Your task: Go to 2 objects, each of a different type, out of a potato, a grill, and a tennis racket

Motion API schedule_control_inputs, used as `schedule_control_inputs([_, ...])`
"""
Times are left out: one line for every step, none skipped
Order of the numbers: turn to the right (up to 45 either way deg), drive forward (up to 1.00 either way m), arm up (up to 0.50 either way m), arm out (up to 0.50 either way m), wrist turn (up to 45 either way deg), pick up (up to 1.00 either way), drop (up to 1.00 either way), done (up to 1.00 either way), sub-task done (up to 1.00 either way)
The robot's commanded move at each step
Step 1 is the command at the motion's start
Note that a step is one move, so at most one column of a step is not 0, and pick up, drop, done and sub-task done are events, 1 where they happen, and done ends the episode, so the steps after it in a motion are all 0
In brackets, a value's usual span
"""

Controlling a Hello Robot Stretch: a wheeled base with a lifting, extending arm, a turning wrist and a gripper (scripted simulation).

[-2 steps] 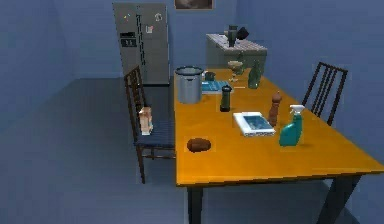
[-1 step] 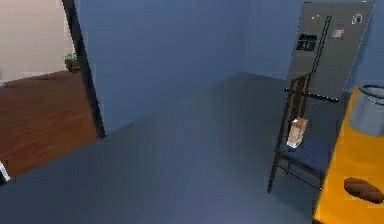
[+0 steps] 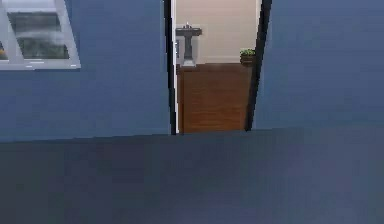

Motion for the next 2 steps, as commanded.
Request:
schedule_control_inputs([-33.0, 0.0, 0.0, 0.0, 0.0, 0.0, 0.0, 0.0, 0.0])
schedule_control_inputs([0.0, 0.2, 0.0, 0.0, 0.0, 0.0, 0.0, 0.0, 0.0])
